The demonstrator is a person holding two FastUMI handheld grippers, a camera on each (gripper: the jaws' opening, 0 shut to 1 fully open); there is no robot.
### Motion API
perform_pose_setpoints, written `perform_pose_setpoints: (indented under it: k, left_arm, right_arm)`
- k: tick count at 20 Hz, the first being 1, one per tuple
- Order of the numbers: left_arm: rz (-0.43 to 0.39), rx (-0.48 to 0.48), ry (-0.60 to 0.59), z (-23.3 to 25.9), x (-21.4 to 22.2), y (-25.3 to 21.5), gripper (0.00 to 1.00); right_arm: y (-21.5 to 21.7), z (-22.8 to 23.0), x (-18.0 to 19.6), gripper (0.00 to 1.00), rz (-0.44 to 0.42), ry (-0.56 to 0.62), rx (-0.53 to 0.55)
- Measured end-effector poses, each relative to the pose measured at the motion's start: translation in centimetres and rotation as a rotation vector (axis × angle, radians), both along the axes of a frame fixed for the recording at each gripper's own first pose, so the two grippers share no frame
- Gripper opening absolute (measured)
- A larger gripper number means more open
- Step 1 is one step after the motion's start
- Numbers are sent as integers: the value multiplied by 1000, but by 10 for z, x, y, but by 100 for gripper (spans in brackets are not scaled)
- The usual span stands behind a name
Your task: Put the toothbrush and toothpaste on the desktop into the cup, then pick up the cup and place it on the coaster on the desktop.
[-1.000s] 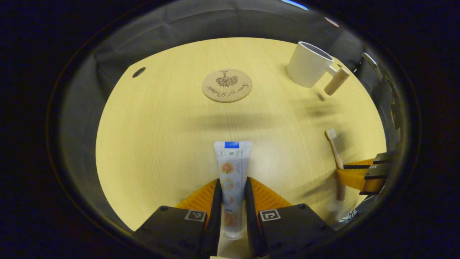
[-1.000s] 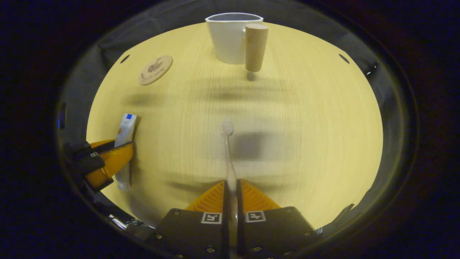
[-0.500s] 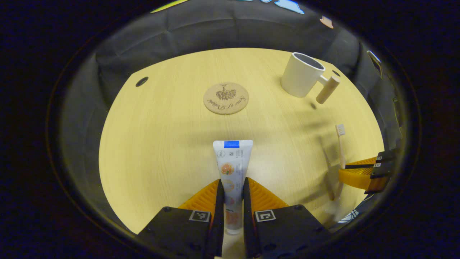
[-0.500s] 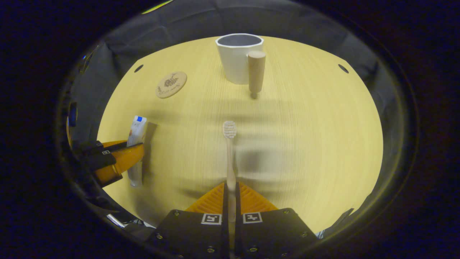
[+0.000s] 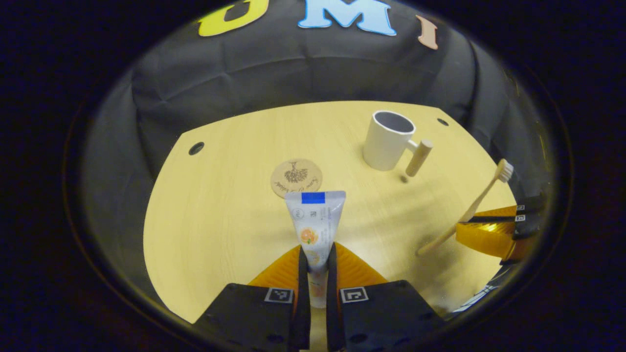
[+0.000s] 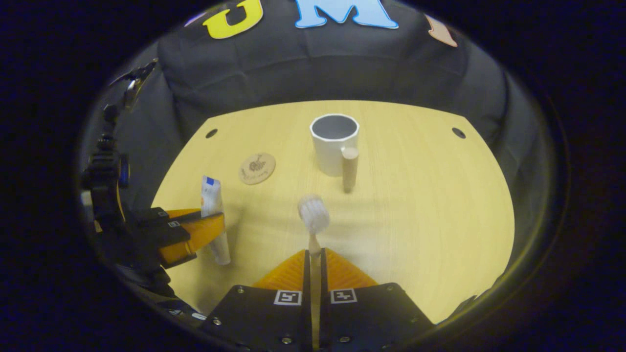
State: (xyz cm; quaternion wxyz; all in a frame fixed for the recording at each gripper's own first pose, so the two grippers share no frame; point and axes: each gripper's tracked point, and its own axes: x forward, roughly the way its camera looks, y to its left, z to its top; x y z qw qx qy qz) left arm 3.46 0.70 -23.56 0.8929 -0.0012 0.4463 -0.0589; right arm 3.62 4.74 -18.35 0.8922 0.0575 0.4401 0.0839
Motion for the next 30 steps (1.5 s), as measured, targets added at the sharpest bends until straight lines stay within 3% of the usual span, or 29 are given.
perform_pose_setpoints:
  k: [1,2,11,20,25,30]
  left_arm:
    - [14,-19,-11,6,3,-2,20]
    - [21,-32,-30,12,7,-3,21]
    - [44,-67,-240,85,62,-15,20]
    - [109,-152,-438,142,113,-13,20]
    - [125,-186,-474,147,120,-17,20]
    - [134,-184,-453,139,123,-14,20]
  right_arm:
    - [2,8,4,3,2,-28,4]
    - [3,16,9,7,1,-62,10]
    - [7,77,47,6,11,-250,21]
    - [-9,141,116,6,-19,-479,-10]
    - [-13,129,156,6,-29,-486,-4]
    - [-16,79,179,6,-13,-387,-29]
